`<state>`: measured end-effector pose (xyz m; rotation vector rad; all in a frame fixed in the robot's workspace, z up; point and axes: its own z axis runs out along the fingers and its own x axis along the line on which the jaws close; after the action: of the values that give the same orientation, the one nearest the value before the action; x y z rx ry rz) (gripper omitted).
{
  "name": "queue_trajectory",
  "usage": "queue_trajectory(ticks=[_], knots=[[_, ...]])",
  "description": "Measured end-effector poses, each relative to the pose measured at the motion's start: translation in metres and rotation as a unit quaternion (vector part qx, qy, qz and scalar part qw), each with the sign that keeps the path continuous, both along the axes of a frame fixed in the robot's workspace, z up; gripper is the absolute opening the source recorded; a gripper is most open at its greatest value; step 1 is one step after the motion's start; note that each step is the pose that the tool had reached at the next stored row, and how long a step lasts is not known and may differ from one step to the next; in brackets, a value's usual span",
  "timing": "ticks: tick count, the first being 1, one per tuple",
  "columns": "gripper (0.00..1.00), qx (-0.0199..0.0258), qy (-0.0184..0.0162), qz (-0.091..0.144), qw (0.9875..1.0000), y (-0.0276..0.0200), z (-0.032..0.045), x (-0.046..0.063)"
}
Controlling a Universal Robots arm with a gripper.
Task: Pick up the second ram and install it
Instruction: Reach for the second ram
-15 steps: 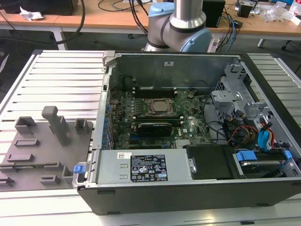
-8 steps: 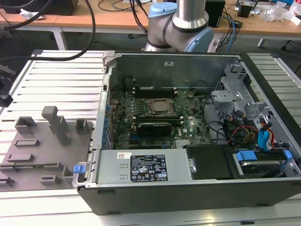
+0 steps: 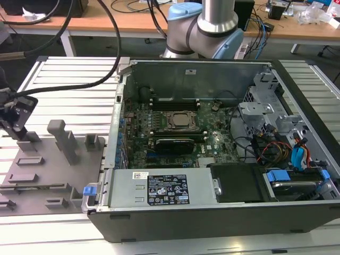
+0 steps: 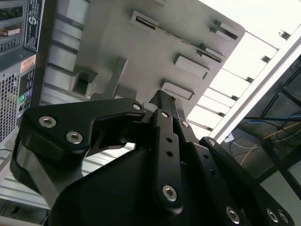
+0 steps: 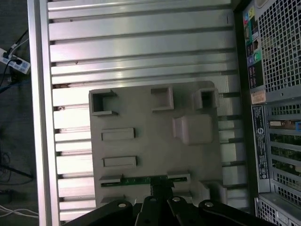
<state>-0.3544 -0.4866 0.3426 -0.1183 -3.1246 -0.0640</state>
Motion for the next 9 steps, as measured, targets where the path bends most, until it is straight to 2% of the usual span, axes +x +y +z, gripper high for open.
queue_trajectory(ticks=[9], knots=[[0.11,0.0000,-0.0001,0.000,1.0000,-0.0015,-0.0005,-0.0001]])
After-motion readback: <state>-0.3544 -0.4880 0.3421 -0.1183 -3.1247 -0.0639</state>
